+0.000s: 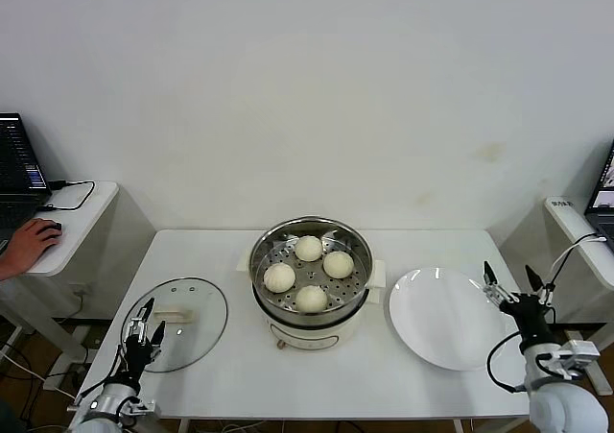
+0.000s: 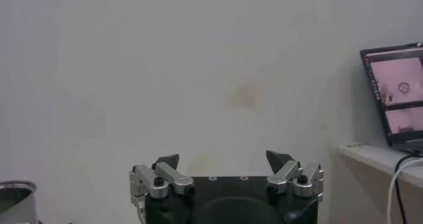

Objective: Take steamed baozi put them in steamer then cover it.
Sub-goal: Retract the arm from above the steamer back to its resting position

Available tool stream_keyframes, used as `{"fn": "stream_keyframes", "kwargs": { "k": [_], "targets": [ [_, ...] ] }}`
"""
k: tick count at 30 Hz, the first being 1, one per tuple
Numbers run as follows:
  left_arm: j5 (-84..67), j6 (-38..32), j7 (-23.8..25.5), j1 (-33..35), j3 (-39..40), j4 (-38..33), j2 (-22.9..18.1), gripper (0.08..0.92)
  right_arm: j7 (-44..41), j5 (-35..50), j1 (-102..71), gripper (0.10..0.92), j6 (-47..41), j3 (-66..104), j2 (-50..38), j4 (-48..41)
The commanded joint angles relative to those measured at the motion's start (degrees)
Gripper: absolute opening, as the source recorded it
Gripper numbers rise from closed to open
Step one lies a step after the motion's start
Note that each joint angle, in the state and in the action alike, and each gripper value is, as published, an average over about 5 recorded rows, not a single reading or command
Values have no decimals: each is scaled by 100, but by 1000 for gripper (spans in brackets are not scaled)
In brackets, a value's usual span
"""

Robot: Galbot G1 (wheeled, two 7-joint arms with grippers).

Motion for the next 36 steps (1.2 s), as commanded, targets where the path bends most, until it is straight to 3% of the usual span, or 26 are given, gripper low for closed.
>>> {"fn": "stream_keyframes", "kwargs": {
  "k": [1, 36],
  "targets": [
    [498, 40, 130, -453, 21, 626, 193, 823, -3, -50, -146, 823, 30, 95, 115, 103],
    [391, 355, 542, -856, 298, 566, -47, 823, -25, -106, -355, 822, 107, 133, 221, 125]
  ]
}}
